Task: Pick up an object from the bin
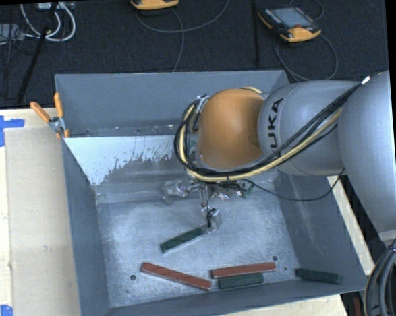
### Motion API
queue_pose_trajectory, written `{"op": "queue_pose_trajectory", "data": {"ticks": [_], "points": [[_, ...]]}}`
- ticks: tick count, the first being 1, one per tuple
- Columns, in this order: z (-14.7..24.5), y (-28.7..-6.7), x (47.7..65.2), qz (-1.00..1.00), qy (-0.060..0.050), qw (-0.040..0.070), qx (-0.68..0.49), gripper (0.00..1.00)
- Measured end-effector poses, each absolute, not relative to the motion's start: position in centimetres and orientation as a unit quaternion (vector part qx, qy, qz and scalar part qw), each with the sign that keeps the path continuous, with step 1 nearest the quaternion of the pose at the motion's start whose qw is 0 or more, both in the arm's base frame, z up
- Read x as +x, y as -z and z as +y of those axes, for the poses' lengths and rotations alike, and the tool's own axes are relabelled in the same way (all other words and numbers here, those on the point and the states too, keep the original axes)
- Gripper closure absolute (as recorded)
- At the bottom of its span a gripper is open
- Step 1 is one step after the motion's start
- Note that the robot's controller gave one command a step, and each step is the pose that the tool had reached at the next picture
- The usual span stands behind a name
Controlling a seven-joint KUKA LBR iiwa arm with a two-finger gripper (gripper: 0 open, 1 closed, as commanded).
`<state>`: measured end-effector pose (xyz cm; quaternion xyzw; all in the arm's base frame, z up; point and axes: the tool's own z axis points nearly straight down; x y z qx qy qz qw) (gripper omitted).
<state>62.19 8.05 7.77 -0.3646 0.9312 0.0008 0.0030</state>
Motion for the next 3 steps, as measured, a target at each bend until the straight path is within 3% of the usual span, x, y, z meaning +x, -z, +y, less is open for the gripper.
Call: {"op": "queue_pose_trajectory", "data": {"ticks": [1, 2, 3], "points": [[12.4, -8.1, 54.2, 0.911, -0.002, -0.002, -0.412, 0.0], [12.2, -8.1, 54.5, 0.912, -0.001, 0.0, -0.41, 1.0], [11.8, -21.5, 54.3, 0.924, 0.001, 0.004, -0.382, 1.0]]}}
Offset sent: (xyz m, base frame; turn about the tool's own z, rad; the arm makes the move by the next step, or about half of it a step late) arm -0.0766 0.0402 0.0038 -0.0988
